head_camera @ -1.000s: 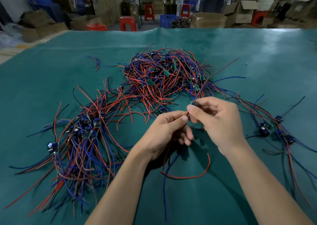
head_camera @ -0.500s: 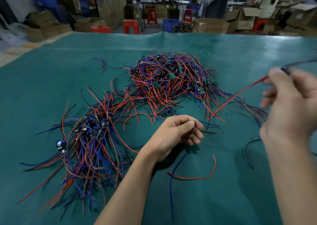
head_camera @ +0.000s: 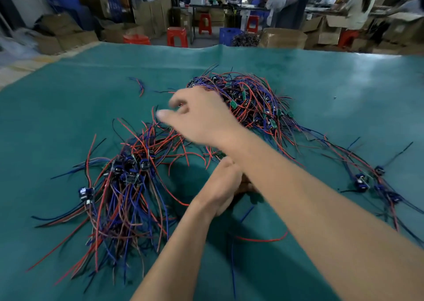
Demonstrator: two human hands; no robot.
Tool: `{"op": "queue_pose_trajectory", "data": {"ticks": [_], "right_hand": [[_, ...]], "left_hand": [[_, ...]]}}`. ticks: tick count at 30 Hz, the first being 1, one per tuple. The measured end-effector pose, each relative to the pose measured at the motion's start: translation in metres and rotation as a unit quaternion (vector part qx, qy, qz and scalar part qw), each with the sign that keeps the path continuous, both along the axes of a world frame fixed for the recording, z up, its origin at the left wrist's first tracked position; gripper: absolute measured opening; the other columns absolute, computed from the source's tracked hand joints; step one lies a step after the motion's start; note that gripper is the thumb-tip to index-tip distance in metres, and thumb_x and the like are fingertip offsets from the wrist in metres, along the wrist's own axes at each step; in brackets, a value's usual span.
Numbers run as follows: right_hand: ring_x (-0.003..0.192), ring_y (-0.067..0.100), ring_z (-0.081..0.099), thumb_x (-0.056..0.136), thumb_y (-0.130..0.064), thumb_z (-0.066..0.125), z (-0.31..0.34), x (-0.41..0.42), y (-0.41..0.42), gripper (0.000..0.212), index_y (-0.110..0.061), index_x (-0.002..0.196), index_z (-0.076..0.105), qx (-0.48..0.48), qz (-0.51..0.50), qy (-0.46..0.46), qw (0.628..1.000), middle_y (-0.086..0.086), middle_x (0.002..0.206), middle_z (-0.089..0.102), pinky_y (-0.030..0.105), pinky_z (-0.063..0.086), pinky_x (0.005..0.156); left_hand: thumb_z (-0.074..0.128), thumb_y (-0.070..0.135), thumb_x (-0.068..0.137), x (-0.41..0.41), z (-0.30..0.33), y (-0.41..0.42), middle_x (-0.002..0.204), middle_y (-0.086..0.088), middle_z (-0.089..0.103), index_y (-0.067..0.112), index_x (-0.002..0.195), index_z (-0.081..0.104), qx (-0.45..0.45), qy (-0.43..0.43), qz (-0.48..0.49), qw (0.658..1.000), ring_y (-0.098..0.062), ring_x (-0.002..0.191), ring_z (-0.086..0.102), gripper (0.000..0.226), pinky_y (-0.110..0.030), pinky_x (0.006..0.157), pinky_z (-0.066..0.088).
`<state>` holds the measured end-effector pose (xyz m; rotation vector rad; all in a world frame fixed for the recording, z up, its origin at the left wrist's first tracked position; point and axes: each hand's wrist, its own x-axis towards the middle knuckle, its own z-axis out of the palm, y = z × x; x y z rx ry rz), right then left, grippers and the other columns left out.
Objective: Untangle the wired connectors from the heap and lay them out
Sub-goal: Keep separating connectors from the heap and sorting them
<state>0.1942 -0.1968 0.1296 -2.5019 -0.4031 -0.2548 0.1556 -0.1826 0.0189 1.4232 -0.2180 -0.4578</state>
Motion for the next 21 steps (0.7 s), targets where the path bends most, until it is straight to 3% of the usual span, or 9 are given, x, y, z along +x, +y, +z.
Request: {"op": "queue_pose_trajectory", "data": {"ticks": [2, 4, 7, 9, 11, 16, 18, 21], "right_hand": [[0.109, 0.03, 0.067, 0.086, -0.041, 0.068, -0.004, 0.021, -0.037, 0.033, -0.022, 0.113, 0.072, -0.041, -0.063, -0.029, 0.997, 0.007, 0.114, 0.074, 0.037, 0.053, 0.097], [0.118, 0.034, 0.06, 0.086, -0.03, 0.067, -0.011, 0.042, -0.08, 0.039, -0.02, 0.124, 0.067, -0.105, -0.14, -0.036, 0.984, 0.014, 0.127, 0.066, 0.038, 0.048, 0.1], [0.126, 0.044, 0.049, 0.087, -0.028, 0.063, -0.029, 0.062, -0.138, 0.044, -0.019, 0.13, 0.059, -0.189, -0.234, 0.04, 0.953, 0.022, 0.134, 0.052, 0.046, 0.044, 0.107], [0.127, 0.042, 0.052, 0.089, -0.031, 0.063, -0.043, 0.062, -0.161, 0.046, -0.023, 0.133, 0.059, -0.209, -0.242, 0.097, 0.943, 0.02, 0.136, 0.056, 0.046, 0.046, 0.106], [0.122, 0.041, 0.058, 0.087, -0.03, 0.066, -0.052, 0.059, -0.172, 0.043, -0.026, 0.13, 0.064, -0.182, -0.247, 0.101, 0.946, 0.017, 0.132, 0.062, 0.044, 0.051, 0.101], [0.102, 0.04, 0.064, 0.084, -0.026, 0.07, -0.057, 0.062, -0.178, 0.01, -0.02, 0.089, 0.077, -0.077, -0.289, 0.04, 0.953, 0.018, 0.105, 0.072, 0.035, 0.05, 0.084], [0.099, 0.035, 0.066, 0.083, -0.033, 0.078, -0.052, 0.061, -0.18, 0.01, -0.023, 0.082, 0.077, -0.021, -0.3, 0.022, 0.954, 0.012, 0.097, 0.075, 0.03, 0.045, 0.079], [0.09, 0.023, 0.066, 0.072, -0.026, 0.087, -0.042, 0.056, -0.185, 0.014, -0.028, 0.076, 0.073, 0.087, -0.304, 0.019, 0.949, 0.001, 0.086, 0.074, 0.027, 0.045, 0.077]], "left_hand": [[0.043, 0.024, 0.106, 0.002, -0.002, -0.002, 0.094, -0.019, 0.071, -0.001, 0.108, 0.064, -0.038, 0.003, -0.025, 0.999, -0.021, 0.075, 0.068, 0.033, -0.026, 0.064, 0.054], [0.043, 0.029, 0.107, 0.002, 0.001, -0.003, 0.079, -0.011, 0.072, 0.005, 0.099, 0.065, -0.063, 0.018, -0.026, 0.998, -0.017, 0.064, 0.067, 0.033, -0.021, 0.058, 0.052], [0.043, 0.028, 0.107, 0.001, 0.0, -0.004, 0.075, -0.012, 0.071, 0.003, 0.1, 0.064, -0.078, 0.028, -0.021, 0.996, -0.017, 0.06, 0.065, 0.033, -0.02, 0.057, 0.051], [0.044, 0.027, 0.106, -0.001, 0.003, -0.005, 0.075, -0.012, 0.07, 0.003, 0.101, 0.063, -0.077, 0.028, -0.021, 0.996, -0.016, 0.06, 0.064, 0.031, -0.019, 0.057, 0.051], [0.045, 0.026, 0.106, -0.002, 0.004, -0.004, 0.074, -0.011, 0.07, 0.004, 0.1, 0.064, -0.079, 0.032, -0.02, 0.996, -0.016, 0.06, 0.063, 0.03, -0.019, 0.057, 0.051], [0.045, 0.024, 0.106, -0.003, 0.007, -0.004, 0.075, -0.011, 0.07, 0.004, 0.099, 0.063, -0.078, 0.032, -0.015, 0.996, -0.016, 0.06, 0.063, 0.027, -0.019, 0.058, 0.052], [0.045, 0.024, 0.106, -0.004, 0.007, -0.004, 0.075, -0.012, 0.07, 0.004, 0.099, 0.063, -0.083, 0.037, -0.016, 0.996, -0.016, 0.06, 0.064, 0.027, -0.019, 0.058, 0.052], [0.045, 0.023, 0.106, -0.004, 0.008, -0.003, 0.075, -0.011, 0.071, 0.004, 0.101, 0.062, -0.081, 0.039, -0.016, 0.996, -0.016, 0.06, 0.064, 0.026, -0.02, 0.058, 0.052]]}}
